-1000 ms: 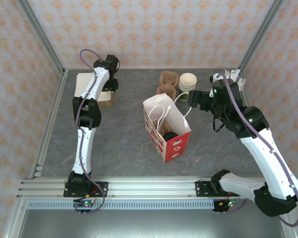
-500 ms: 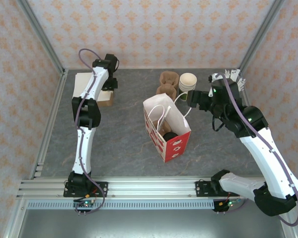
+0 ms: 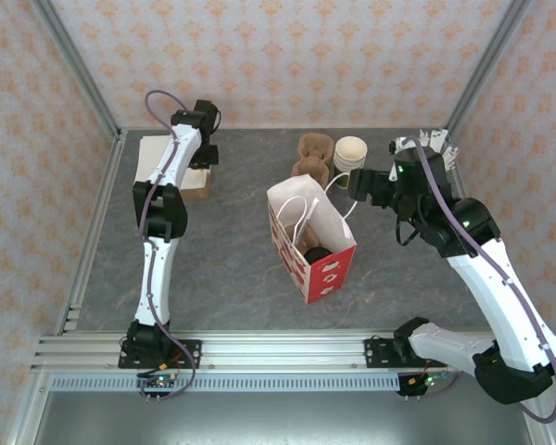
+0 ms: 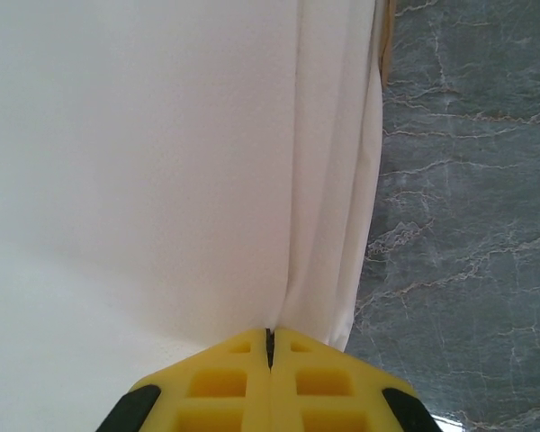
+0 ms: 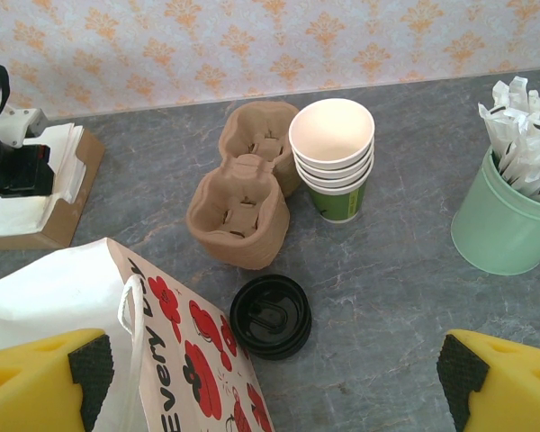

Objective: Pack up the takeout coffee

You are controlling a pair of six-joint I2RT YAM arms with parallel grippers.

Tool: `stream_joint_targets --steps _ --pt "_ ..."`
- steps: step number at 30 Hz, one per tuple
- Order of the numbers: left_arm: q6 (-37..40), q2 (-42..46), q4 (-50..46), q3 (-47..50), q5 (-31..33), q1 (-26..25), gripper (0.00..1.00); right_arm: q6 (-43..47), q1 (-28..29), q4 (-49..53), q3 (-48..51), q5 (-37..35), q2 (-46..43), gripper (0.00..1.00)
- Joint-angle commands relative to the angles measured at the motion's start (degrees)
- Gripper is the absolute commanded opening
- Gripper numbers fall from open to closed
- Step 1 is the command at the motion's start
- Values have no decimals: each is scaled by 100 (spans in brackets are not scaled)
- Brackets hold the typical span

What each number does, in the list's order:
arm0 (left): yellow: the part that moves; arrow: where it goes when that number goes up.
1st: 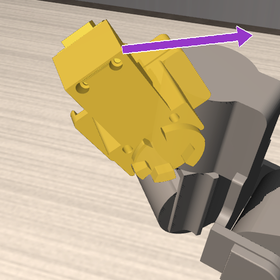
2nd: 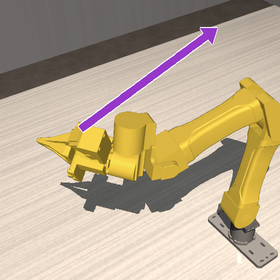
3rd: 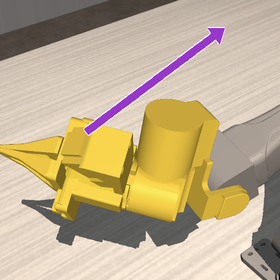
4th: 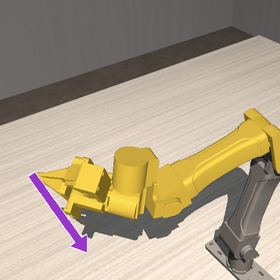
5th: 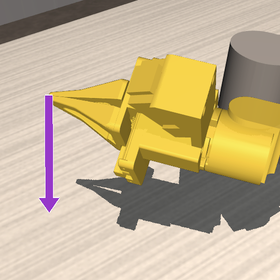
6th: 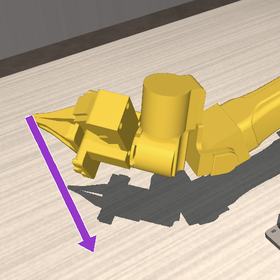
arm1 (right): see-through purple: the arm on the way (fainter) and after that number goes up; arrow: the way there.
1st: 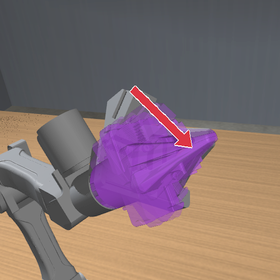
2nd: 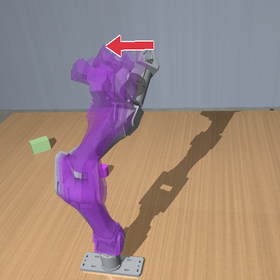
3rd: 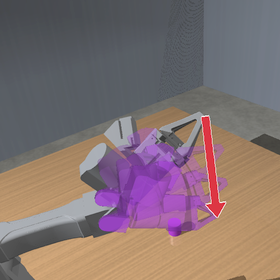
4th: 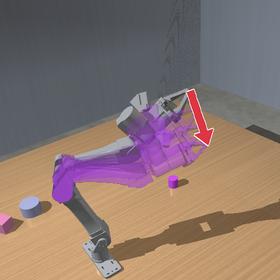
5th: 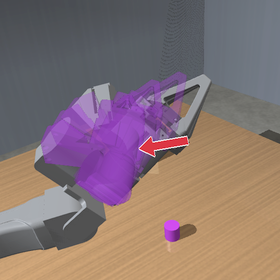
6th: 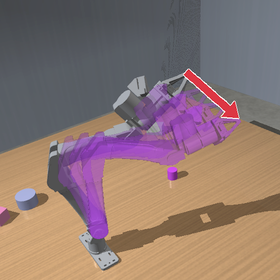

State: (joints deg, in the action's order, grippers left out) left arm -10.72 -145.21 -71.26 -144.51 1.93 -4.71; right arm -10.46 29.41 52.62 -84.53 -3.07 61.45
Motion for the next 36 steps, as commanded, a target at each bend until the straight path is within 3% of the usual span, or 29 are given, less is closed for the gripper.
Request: stream_joint_targets --steps 1,11,17,21,26,33,36 --pt "118 703 -141 -181 6 81 0 9 -44 -33 7 -145 -21 94" --pt "193 979 -238 -45 -784 241 0 2 -65 -13 7 -141 -37 94" --pt "43 611 -281 132 -1943 443 0 12 -67 11 9 -135 -46 94" --pt "-30 598 -89 364 -2376 463 0 3 -66 12 23 -107 -45 94" --pt "-64 612 -56 349 -2391 471 16 4 -73 -3 46 -80 -26 94" --pt "82 794 -89 350 -1908 471 16 11 -80 -25 46 -71 -10 94" --pt "149 752 -174 334 -1976 471 27 10 -81 -41 44 -63 7 94"
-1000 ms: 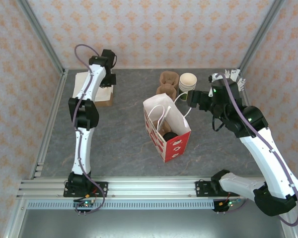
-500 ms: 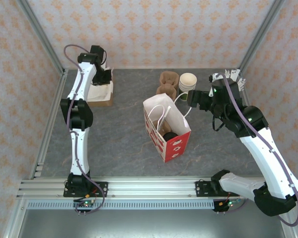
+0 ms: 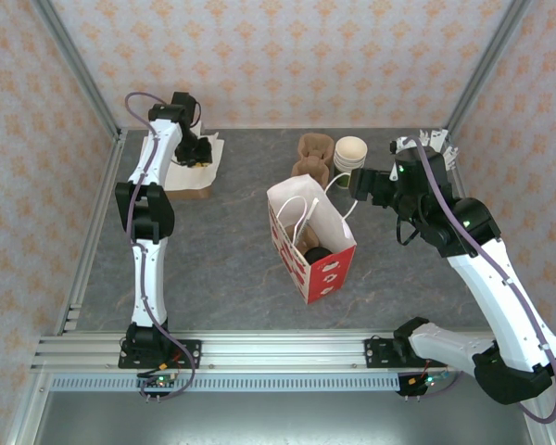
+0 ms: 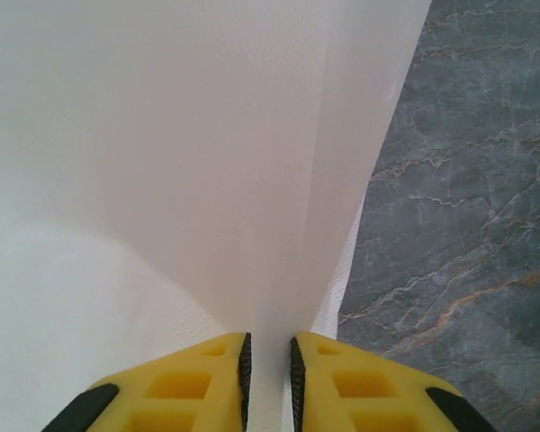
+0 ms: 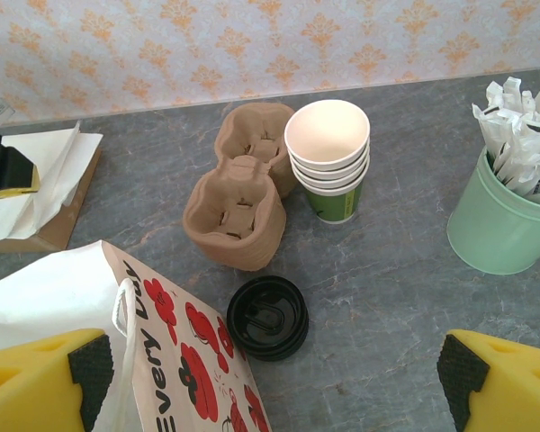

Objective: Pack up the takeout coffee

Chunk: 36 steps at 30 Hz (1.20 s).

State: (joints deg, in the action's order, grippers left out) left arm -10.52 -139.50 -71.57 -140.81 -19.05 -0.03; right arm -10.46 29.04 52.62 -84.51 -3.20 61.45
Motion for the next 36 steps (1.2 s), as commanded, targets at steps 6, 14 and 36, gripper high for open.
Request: stream_joint_targets --steps 6,14,36 --pt "256 469 -41 324 117 3 53 13 -44 -24 54 -31 18 94" --pt "576 1053 24 1046 242 3 57 -18 -51 -15 71 -14 42 94" --pt "305 -161 49 110 535 -128 64 -41 -48 -15 83 4 49 94"
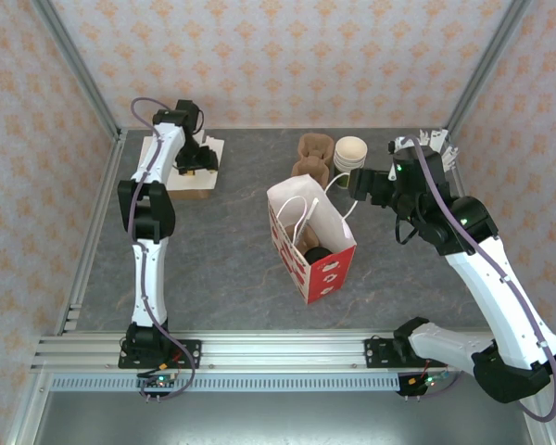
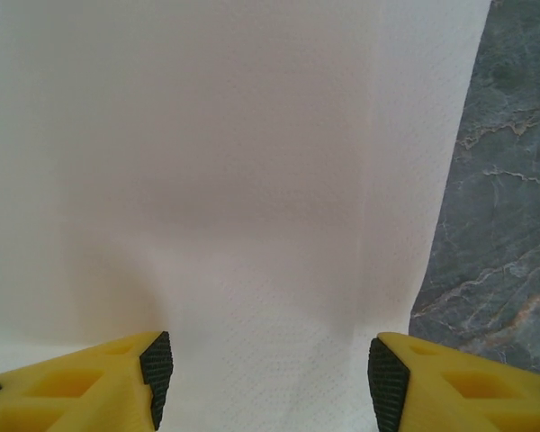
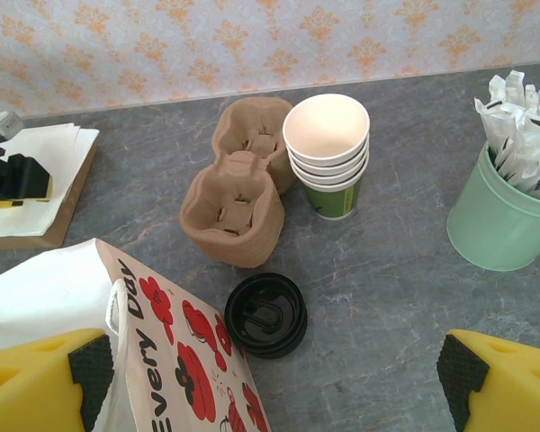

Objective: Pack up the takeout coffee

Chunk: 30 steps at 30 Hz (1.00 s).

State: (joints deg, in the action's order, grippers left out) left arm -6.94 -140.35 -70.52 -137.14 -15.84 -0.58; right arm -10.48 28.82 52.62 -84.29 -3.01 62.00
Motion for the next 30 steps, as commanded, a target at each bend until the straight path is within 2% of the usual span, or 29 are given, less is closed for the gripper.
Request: stream_joint_targets --steps 1,6,9,13,20,26,30 --pt "-45 -101 -66 -286 255 -92 65 -38 -27 -6 56 -17 -3 94" --pt "33 -190 -109 -330 710 -195 65 -24 -27 3 61 -34 -5 94" --pt "51 -236 -137 -350 868 -221 61 -30 -30 -5 62 -33 -4 94" --pt "27 -247 -129 -348 880 -223 53 -36 -33 -6 54 -25 -3 94" --pt "11 -273 -127 -375 828 -223 51 -37 -30 3 48 -16 -6 94" --pt "17 -184 -137 -401 880 -223 38 -16 -33 1 51 -25 -7 94" --pt "45 -63 -120 -431 882 -223 35 -21 -33 -31 57 -16 5 94"
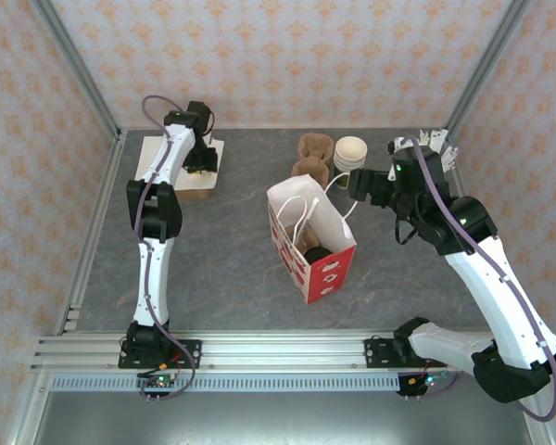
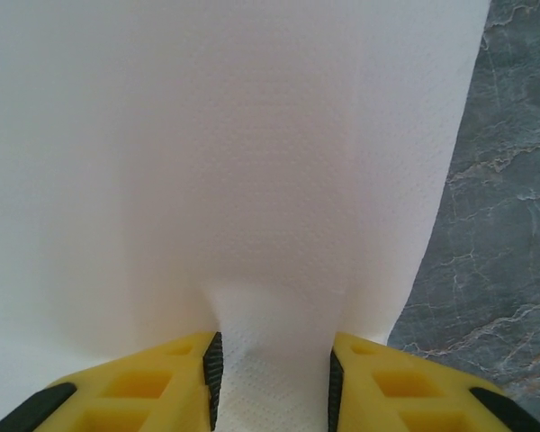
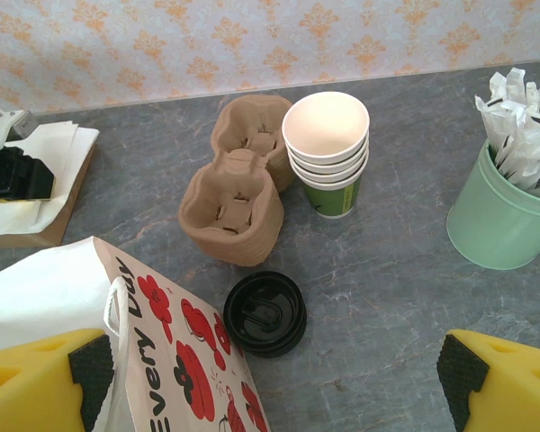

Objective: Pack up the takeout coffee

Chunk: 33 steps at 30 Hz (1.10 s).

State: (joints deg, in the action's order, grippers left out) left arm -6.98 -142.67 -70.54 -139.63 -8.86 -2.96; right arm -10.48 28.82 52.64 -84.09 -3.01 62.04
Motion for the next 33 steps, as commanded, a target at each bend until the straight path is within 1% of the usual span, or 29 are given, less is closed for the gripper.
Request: stream_joint_targets --steps 1,5,12,16,20,27,30,33 --pt "50 201 -111 -202 192 15 34 -17 -34 -43 42 -7 9 94" --pt "66 253 -152 -298 213 24 29 -18 -34 -39 21 5 26 94" --pt "82 279 -191 -358 236 24 14 10 -32 -35 -6 -1 27 94" --pt "114 422 -227 -369 383 25 0 47 -38 15 -33 -32 21 95" --pt "246 826 -275 -398 748 50 0 84 -116 156 -133 -129 -20 95" --pt "613 1961 -341 -375 1130 68 0 82 -352 304 -147 -306 -214 96" --pt "730 2472 -355 -386 1026 60 0 69 -378 304 -150 -323 -293 96" --pt "785 2993 -328 -428 607 10 0 60 -381 297 -181 -298 -349 96"
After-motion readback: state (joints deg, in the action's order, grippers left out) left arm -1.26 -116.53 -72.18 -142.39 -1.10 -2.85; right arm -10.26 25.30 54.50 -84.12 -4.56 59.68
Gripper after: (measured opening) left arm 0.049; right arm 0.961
